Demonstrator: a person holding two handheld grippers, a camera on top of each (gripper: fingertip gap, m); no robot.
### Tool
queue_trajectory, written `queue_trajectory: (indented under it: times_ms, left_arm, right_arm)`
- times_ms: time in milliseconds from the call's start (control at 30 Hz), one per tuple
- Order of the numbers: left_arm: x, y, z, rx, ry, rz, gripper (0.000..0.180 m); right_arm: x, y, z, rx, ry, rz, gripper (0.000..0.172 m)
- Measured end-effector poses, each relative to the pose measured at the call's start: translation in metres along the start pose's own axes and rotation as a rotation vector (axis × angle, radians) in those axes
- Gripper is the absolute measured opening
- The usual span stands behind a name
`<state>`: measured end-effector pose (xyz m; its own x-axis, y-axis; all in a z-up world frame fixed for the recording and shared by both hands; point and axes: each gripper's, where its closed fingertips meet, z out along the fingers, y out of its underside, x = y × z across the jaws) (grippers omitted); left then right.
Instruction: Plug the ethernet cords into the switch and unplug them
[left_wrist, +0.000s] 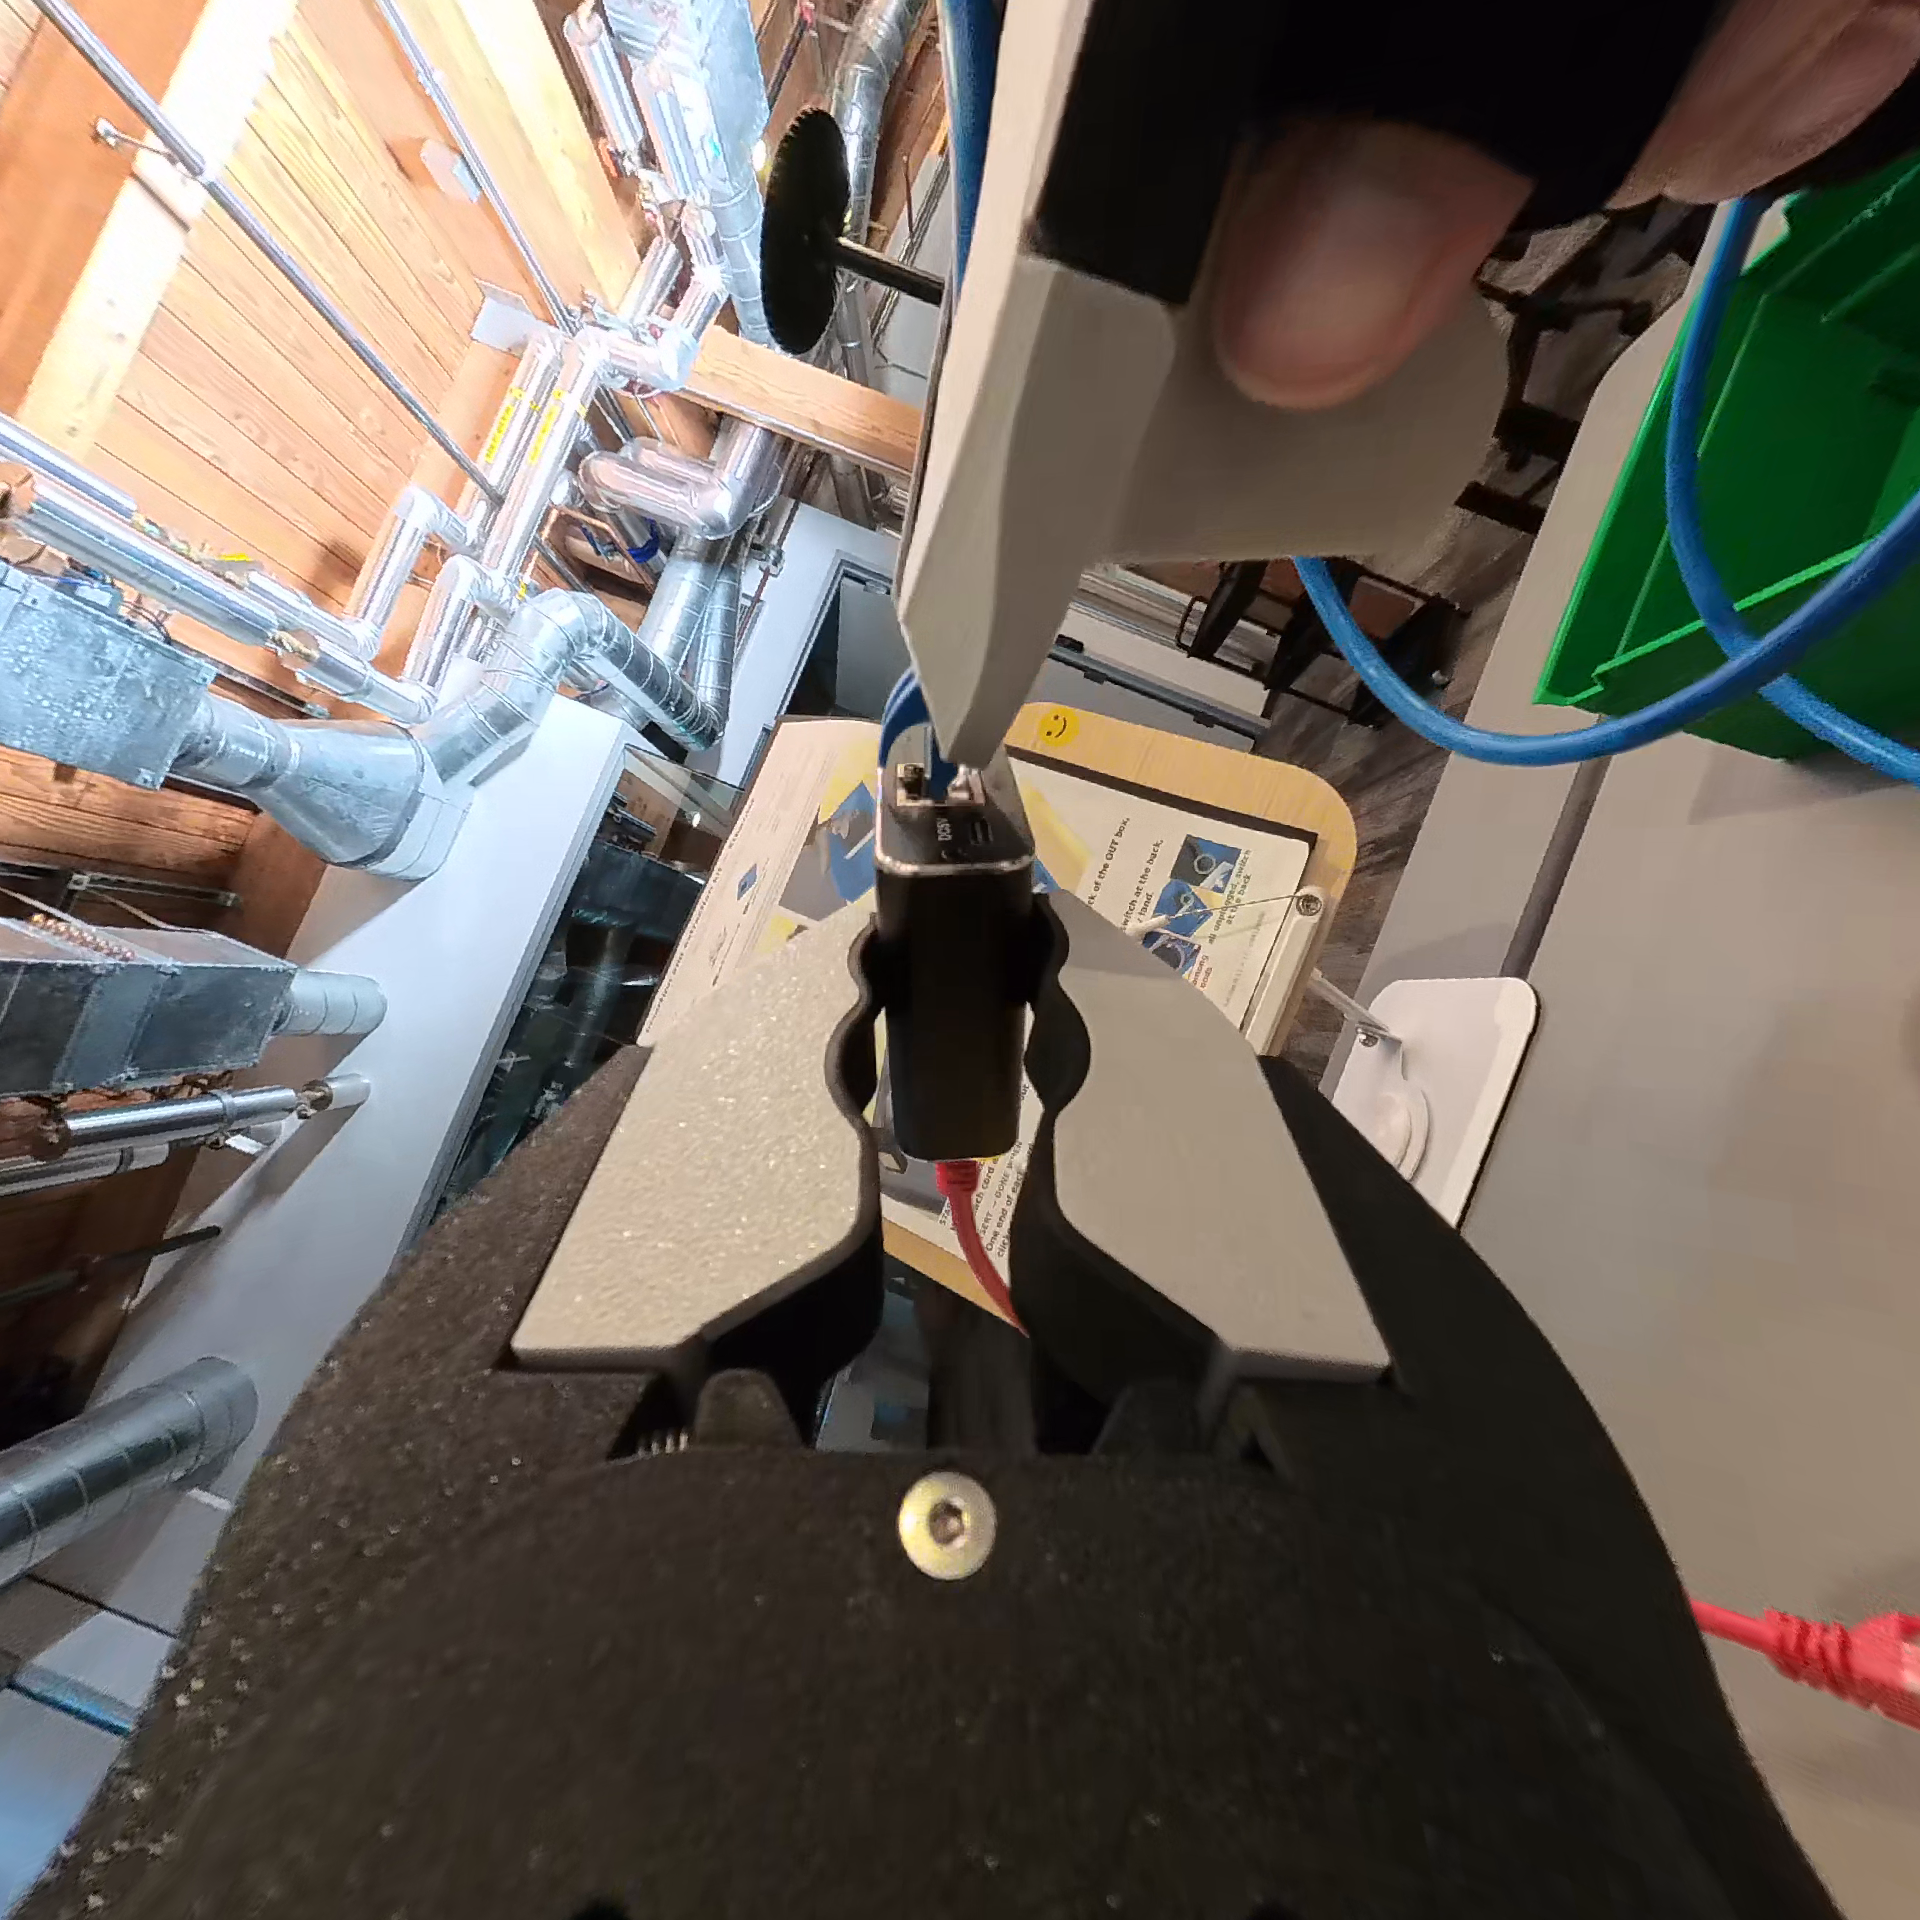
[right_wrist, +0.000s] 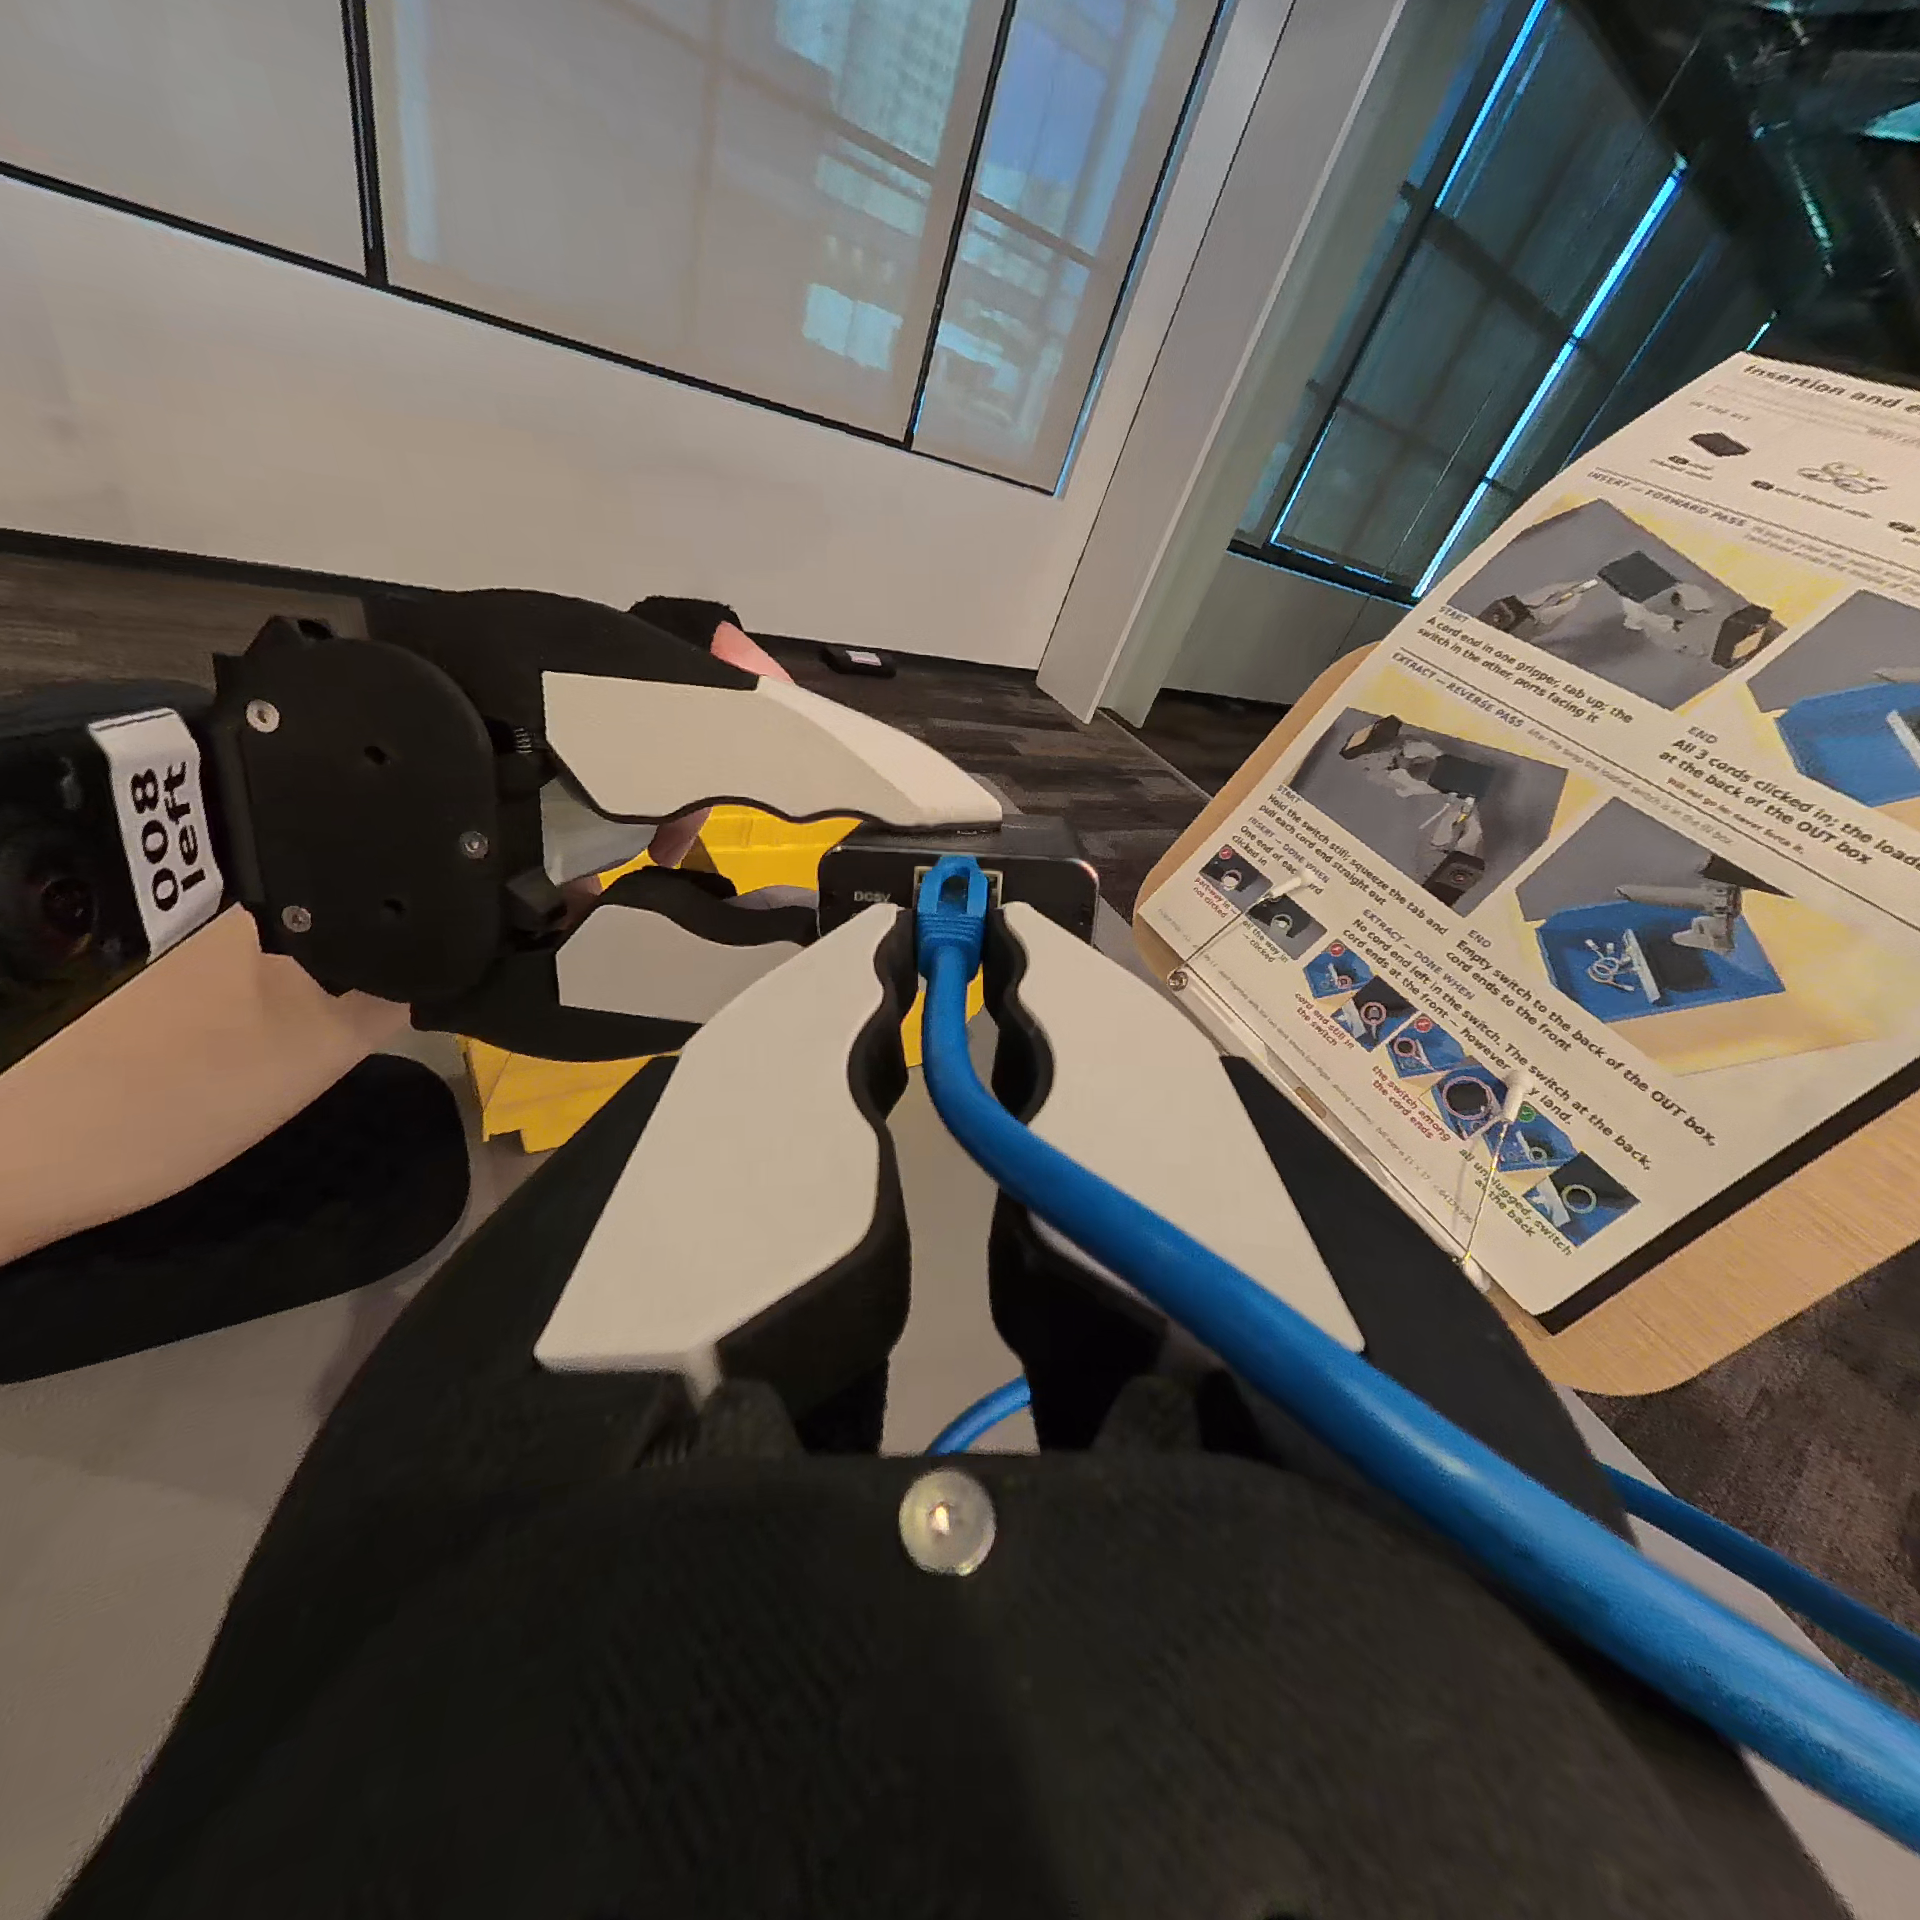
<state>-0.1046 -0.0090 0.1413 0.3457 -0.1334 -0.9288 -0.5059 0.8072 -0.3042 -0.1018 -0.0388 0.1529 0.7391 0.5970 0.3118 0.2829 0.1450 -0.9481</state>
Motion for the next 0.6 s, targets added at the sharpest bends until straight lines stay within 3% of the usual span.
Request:
queue_trajectory:
  times_ms: [400, 500, 600]
  left_arm:
    - [-0.002, -0.011, -0.007, 0.059, -0.006, 0.020, 0.024]
    - [0.003, 0.003, 0.002, -0.007, 0.047, -0.014, 0.024]
    - [0.025, 0.036, 0.013, -0.165, 0.169, -0.040, 0.024]
  right_arm:
    - [-0.003, -0.005, -0.005, 0.051, -0.085, 0.043, 0.013]
    - [0.008, 0.005, 0.008, 0.078, -0.078, 0.094, 0.013]
    - [0.016, 0.046, 0.022, -0.075, -0.157, 0.246, 0.013]
